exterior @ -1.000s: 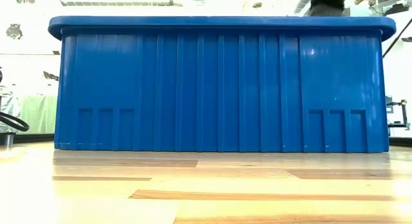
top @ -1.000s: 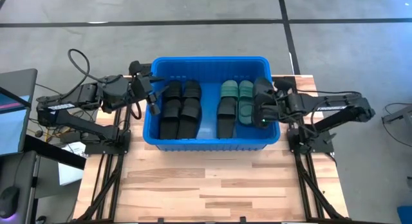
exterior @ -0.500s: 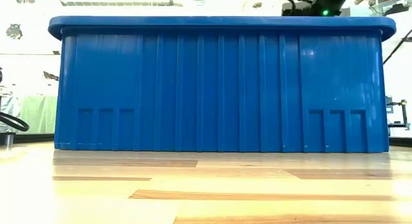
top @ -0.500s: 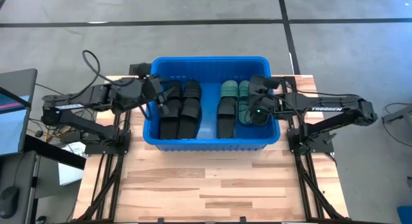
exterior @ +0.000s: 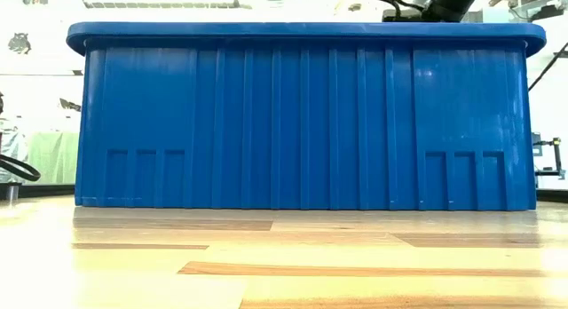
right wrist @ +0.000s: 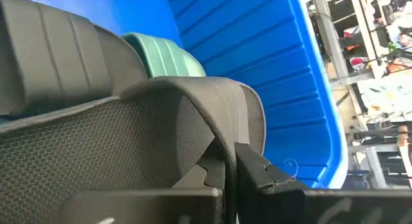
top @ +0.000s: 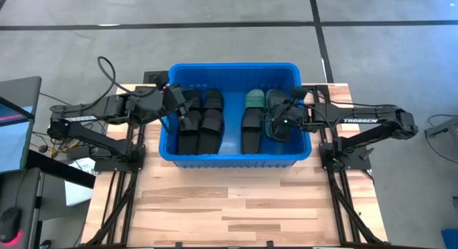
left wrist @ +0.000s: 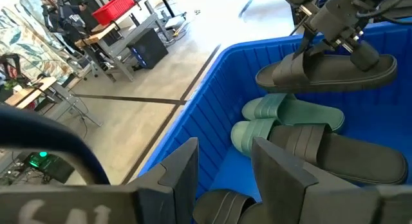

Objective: Pick and place slides into bin
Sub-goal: Put the black slide into the blue bin

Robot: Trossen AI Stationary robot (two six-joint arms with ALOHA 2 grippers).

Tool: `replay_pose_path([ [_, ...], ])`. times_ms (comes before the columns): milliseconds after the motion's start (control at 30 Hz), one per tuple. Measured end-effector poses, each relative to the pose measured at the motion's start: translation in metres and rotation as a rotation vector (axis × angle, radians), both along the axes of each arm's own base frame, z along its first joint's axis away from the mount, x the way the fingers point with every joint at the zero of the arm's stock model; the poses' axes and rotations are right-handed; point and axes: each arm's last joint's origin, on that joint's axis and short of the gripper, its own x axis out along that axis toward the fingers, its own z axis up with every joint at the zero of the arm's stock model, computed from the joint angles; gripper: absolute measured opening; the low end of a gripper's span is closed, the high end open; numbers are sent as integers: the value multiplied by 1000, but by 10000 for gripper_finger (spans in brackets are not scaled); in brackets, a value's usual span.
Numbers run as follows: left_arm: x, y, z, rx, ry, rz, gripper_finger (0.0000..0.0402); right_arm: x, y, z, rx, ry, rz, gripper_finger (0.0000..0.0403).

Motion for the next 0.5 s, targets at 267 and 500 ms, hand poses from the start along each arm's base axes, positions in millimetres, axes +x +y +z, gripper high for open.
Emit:
replay_pose_path([
  [267, 0, 0, 0, -1, 3, 1, 133, -3, 3, -3, 63, 12, -3, 0],
  [500, -1, 0, -1, -1, 9, 0, 133, -3, 9, -6, 89, -7, -4, 0],
])
